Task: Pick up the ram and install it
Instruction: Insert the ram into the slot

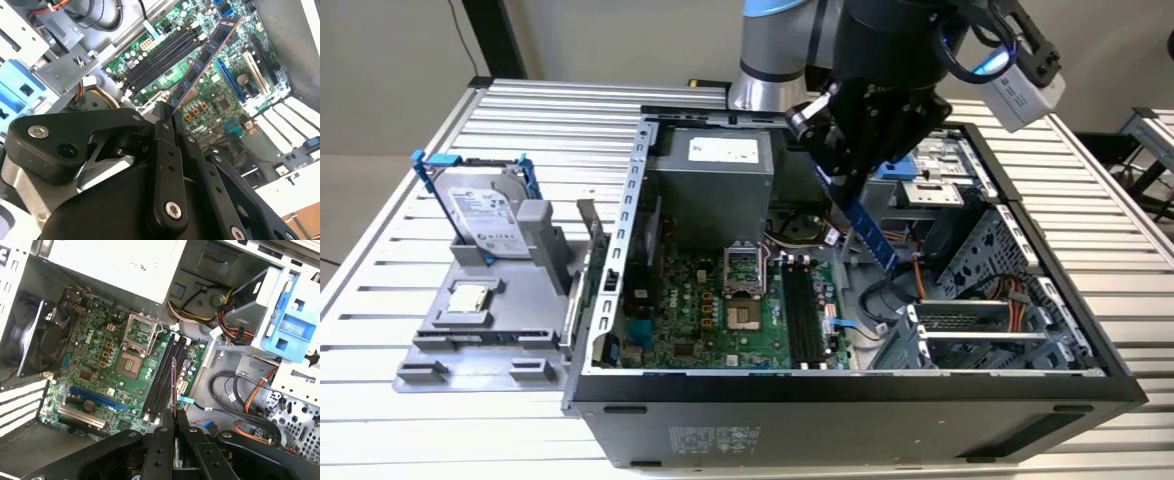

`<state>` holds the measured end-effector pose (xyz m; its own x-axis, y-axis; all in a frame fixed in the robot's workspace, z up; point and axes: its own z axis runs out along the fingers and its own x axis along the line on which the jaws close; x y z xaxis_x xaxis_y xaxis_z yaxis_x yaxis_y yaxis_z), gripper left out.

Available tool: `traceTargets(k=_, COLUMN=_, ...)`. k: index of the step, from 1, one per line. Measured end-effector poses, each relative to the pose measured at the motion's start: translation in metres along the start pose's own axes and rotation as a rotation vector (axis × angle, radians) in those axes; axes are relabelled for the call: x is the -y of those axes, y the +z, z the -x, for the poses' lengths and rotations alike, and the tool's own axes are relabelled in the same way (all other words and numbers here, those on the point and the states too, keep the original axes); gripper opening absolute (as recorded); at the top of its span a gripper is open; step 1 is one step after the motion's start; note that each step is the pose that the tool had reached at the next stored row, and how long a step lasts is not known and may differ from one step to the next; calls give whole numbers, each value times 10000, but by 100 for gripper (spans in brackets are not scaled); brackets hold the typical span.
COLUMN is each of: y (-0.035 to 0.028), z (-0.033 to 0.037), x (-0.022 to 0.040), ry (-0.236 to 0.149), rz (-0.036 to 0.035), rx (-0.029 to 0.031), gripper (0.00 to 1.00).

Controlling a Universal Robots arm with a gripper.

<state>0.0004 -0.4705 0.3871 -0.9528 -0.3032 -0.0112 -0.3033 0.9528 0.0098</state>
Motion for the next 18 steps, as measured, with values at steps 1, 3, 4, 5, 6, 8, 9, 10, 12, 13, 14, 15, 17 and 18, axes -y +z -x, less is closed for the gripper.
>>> traceTargets(k=1, y=0, z=0, x=0, ry=168, rz=-2, rx=2, gripper=0)
traceTargets(k=3, y=1, z=0, x=0, ry=517, rz=-5, rx=5, gripper=0)
traceTargets(k=4, y=1, z=0, x=0, ry=679, rz=-8, rx=7, gripper=0)
traceTargets(k=5, y=1, z=0, x=0, ry=847, rz=-10, rx=8, gripper=0)
traceTargets(k=6, y=1, z=0, x=0, ry=1014, rz=-11, rx=10, gripper=0)
traceTargets(k=8, y=2, z=0, x=0, ry=1354, rz=-15, rx=13, gripper=0)
traceTargets(k=9, y=1, z=0, x=0, ry=1525, rz=-18, rx=14, gripper=0)
traceTargets(k=10, y=1, z=0, x=0, ry=1692, rz=-20, rx=16, gripper=0)
traceTargets(k=12, y=2, z=0, x=0, ry=2027, rz=-22, rx=20, gripper=0)
traceTargets(k=13, y=2, z=0, x=0, ry=2191, rz=-25, rx=21, gripper=0)
traceTargets(k=14, y=2, z=0, x=0, ry=2353, rz=-26, rx=23, gripper=0)
traceTargets(k=15, y=2, z=0, x=0, ry=2505, rz=-28, rx=24, gripper=0)
traceTargets(k=17, y=3, z=0, x=0, ry=2787, rz=-31, rx=27, gripper=0)
traceTargets(k=18, y=3, z=0, x=0, ry=2871, rz=-32, rx=28, gripper=0)
